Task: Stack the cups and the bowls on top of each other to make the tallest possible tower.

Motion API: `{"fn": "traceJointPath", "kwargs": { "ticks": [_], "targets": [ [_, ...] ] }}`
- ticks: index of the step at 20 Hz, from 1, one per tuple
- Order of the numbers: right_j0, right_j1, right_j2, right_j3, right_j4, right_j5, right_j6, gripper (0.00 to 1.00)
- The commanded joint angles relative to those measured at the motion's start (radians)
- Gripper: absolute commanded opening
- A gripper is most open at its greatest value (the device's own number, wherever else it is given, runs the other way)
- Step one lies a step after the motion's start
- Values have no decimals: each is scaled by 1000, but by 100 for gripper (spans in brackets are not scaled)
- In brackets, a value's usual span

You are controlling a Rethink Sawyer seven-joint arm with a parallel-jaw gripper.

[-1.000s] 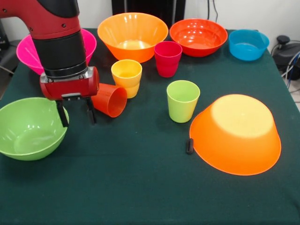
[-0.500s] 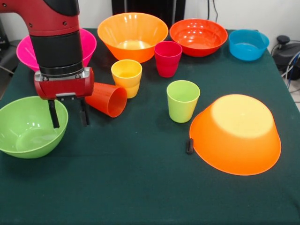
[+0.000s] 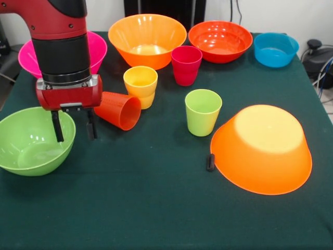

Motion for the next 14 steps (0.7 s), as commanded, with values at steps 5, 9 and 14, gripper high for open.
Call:
{"fn": "traceJointPath", "kwargs": {
  "ticks": [5,9,14],
  "targets": [
    [39,42,-34,-70,-96,17,-289,100],
    [45,66,-38,-98,-103,25,-299,100],
    [46,85,-42,-113,-108,25,-303,100]
  ]
}}
